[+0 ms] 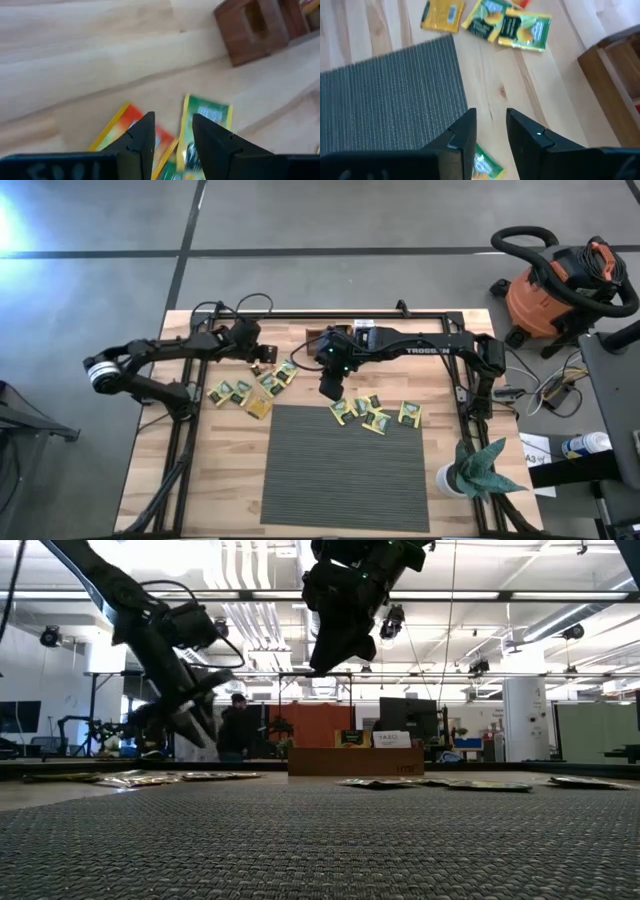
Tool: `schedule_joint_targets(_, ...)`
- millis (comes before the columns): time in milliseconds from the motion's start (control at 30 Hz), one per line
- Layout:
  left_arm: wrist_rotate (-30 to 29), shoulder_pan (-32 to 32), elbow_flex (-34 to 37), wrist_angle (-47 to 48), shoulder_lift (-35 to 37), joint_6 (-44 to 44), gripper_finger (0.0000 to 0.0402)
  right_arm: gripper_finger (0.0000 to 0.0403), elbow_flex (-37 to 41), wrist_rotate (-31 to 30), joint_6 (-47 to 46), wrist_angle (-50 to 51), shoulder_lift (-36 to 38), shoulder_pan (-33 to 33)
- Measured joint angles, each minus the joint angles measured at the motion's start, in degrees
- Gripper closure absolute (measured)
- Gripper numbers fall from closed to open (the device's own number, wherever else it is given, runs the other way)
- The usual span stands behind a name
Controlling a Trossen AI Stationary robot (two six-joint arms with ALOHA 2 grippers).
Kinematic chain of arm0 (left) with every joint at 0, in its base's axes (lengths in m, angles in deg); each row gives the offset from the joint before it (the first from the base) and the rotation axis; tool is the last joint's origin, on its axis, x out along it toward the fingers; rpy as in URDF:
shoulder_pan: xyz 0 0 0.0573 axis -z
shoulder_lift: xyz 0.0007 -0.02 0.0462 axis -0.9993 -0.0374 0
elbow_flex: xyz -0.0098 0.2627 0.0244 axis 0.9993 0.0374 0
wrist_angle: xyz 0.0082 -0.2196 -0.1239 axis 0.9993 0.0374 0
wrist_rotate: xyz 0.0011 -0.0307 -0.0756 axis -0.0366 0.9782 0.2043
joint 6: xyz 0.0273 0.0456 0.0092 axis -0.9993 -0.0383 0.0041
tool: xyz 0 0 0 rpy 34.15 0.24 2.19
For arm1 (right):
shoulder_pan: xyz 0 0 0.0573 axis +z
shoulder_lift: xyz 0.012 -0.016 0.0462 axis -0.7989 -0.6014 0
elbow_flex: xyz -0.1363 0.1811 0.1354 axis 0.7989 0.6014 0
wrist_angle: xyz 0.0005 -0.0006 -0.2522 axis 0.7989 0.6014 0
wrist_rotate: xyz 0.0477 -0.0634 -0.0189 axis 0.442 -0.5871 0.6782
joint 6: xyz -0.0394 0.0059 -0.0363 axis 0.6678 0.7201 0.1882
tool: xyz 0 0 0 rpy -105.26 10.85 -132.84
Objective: Pick & Place Tea
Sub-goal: Put the orange tea bag into the middle section of the wooden organizer
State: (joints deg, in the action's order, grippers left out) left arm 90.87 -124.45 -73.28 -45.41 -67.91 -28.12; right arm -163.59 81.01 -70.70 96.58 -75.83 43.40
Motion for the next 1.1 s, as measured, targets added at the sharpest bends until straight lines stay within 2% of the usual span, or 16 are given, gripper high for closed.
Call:
schedule_joint_targets(200,-3.22,0.30,0.44,15.07,6.13,2.45,0.0276,0.0305,0.57,0.07,-4.41,-8.10,0.00,-0.37)
schedule_joint_targets(367,-0.33,0.95,3.96,15.81,8.00,6.17,0.0276,0.0301,1.70,0.16,-8.09,-15.79,-0.48,-1.35)
schedule_joint_targets(467,-0.06,1.05,6.62,12.91,7.28,8.29,0.0276,0.0300,1.76,0.18,-8.22,-17.08,-1.16,-1.45)
schedule_joint_targets(733,-0.41,1.03,11.42,-2.96,3.64,10.79,0.0276,0.0304,2.05,0.70,-8.24,-16.54,-3.17,-1.20)
schedule_joint_targets(1100,-8.10,0.49,11.15,-15.23,-4.49,2.80,0.0276,0.0296,2.05,0.79,-9.25,-16.85,-4.94,-0.76)
